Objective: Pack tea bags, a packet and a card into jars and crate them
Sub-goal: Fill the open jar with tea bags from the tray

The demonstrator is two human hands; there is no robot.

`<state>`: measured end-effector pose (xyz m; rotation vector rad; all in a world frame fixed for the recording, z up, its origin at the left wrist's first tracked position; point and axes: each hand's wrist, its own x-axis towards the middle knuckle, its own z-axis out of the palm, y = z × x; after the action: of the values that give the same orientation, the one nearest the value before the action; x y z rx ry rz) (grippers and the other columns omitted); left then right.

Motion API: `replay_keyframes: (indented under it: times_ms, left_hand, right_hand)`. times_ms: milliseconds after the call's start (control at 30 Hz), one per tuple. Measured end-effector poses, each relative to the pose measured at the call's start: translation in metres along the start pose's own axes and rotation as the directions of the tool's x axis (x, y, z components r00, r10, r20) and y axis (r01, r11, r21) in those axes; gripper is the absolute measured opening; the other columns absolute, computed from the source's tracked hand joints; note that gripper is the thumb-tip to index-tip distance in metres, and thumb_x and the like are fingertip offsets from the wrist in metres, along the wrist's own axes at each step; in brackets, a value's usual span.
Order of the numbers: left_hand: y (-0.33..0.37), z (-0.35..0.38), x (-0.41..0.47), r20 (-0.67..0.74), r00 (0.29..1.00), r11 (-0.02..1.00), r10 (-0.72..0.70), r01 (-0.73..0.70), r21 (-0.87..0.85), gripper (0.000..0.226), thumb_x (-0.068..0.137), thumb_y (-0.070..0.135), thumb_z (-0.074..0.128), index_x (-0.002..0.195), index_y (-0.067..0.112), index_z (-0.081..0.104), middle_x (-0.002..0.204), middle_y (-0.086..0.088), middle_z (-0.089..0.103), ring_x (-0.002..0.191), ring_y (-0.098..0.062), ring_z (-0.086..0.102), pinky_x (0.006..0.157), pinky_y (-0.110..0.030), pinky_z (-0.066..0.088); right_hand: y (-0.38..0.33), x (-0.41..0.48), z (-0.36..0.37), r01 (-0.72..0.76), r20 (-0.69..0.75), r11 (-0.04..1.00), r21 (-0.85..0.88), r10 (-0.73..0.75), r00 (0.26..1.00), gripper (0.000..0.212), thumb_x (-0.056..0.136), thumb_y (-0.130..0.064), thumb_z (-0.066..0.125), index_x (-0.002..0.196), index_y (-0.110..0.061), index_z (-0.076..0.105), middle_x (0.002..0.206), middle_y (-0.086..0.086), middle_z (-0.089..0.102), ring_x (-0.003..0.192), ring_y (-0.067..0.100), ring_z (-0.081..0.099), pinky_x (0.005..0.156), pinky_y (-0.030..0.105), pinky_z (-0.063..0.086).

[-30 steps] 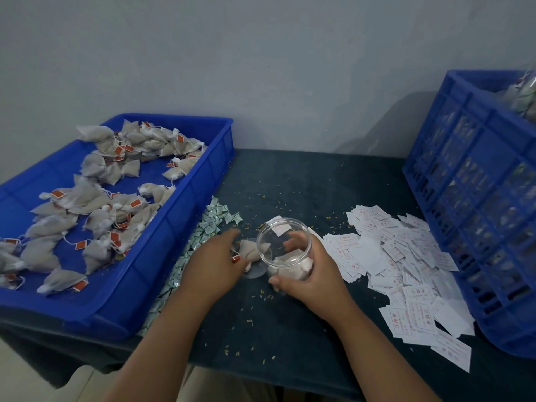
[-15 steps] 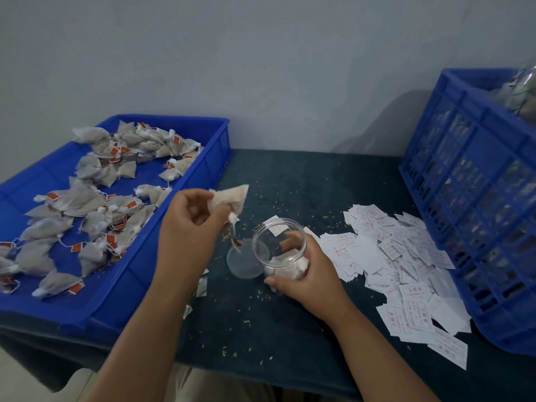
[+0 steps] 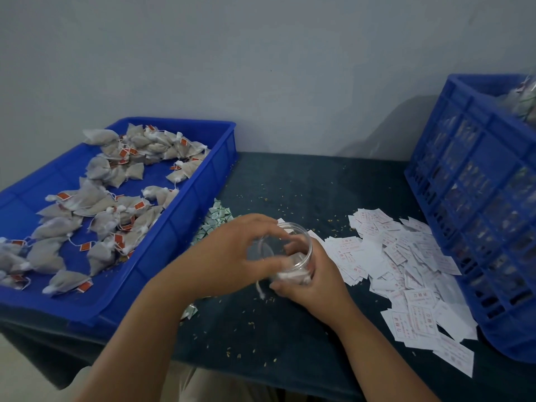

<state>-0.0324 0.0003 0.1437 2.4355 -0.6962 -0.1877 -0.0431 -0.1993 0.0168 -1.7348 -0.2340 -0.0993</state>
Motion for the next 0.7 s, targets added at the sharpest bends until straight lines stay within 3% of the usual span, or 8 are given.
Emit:
replay_keyframes:
  times_ms: [67,133,233,333,467,567,633,700]
  left_hand:
    - [-0.008,-0.003,-0.009,0.137,0.991,0.993,0.003,-0.019,0.118,0.057,0.076,0.069,0.076,0.128,0.05,0.062,0.149,0.038,0.031,0.131,0.022,0.032,0.103,-0.002,0.03]
    - [-0.012,-0.002,-0.014,0.1,0.995,0.988,0.018,-0.033,0.154,0.035,0.08,0.061,0.078,0.112,0.048,0.07,0.153,0.032,0.031,0.133,0.013,0.038,0.104,-0.011,0.038]
    - [-0.016,-0.001,-0.015,-0.011,1.0,0.998,0.012,-0.011,0.068,0.009,0.09,0.048,0.074,0.098,0.044,0.077,0.144,0.027,0.044,0.125,0.01,0.047,0.098,-0.017,0.046]
    - [-0.02,0.001,-0.012,-0.091,0.996,1.0,-0.011,0.011,0.003,0.011,0.093,0.045,0.071,0.1,0.043,0.079,0.122,0.022,0.052,0.103,0.01,0.053,0.079,-0.006,0.042]
    - [-0.007,0.007,0.001,-0.232,0.972,0.998,-0.043,0.031,-0.055,0.013,0.09,0.034,0.08,0.102,0.04,0.08,0.086,0.018,0.067,0.082,0.004,0.063,0.069,-0.008,0.045]
    - [0.004,0.01,0.007,-0.139,0.989,0.996,-0.042,0.03,-0.089,0.025,0.097,0.035,0.072,0.122,0.036,0.075,0.102,0.02,0.077,0.096,0.01,0.067,0.088,-0.014,0.053]
    - [0.005,0.001,0.007,-0.234,0.969,0.993,-0.082,0.06,-0.101,0.025,0.104,0.034,0.06,0.125,0.035,0.073,0.111,0.023,0.075,0.103,0.009,0.066,0.092,-0.017,0.054]
    - [0.001,-0.018,0.001,-0.352,0.928,0.984,-0.125,0.071,-0.165,0.023,0.106,0.031,0.055,0.119,0.038,0.072,0.106,0.027,0.074,0.097,0.009,0.067,0.084,-0.015,0.056]
  right_hand:
    - [-0.001,0.0,0.001,-0.007,0.02,1.0,-0.012,0.007,1.0,0.076,0.063,-0.044,0.096,0.129,-0.052,0.059,0.12,-0.017,0.068,0.113,0.006,0.071,0.088,0.016,0.054]
    - [-0.002,0.0,0.003,-0.002,0.031,1.0,-0.022,0.003,1.0,0.074,0.062,-0.046,0.095,0.123,-0.063,0.058,0.119,-0.02,0.069,0.112,0.003,0.071,0.086,0.013,0.054]
    - [-0.003,-0.001,0.003,-0.015,0.021,1.0,0.011,0.014,1.0,0.073,0.062,-0.045,0.094,0.127,-0.048,0.06,0.117,-0.022,0.069,0.11,-0.001,0.07,0.085,0.011,0.053]
    - [-0.002,-0.002,0.003,-0.03,0.031,0.999,0.025,0.029,0.999,0.079,0.062,-0.046,0.094,0.132,-0.037,0.058,0.117,-0.021,0.068,0.113,-0.001,0.069,0.088,0.012,0.053]
    - [0.0,-0.002,0.002,-0.032,0.041,0.999,0.003,0.032,0.999,0.081,0.061,-0.044,0.094,0.133,-0.031,0.059,0.118,-0.02,0.068,0.114,-0.001,0.068,0.088,0.012,0.053]
    - [0.001,-0.002,0.002,-0.024,0.053,1.0,-0.014,0.025,0.998,0.082,0.063,-0.035,0.096,0.136,-0.028,0.059,0.122,-0.02,0.07,0.116,0.0,0.069,0.089,0.014,0.054]
    - [0.002,-0.003,0.002,-0.028,0.048,0.999,-0.014,0.029,0.998,0.08,0.063,-0.027,0.097,0.134,-0.031,0.059,0.119,-0.023,0.068,0.112,-0.005,0.068,0.085,0.011,0.054]
    - [0.002,-0.004,0.002,-0.033,0.044,0.999,-0.011,0.034,0.998,0.079,0.063,-0.028,0.097,0.132,-0.035,0.059,0.117,-0.026,0.066,0.113,-0.006,0.067,0.084,0.01,0.053]
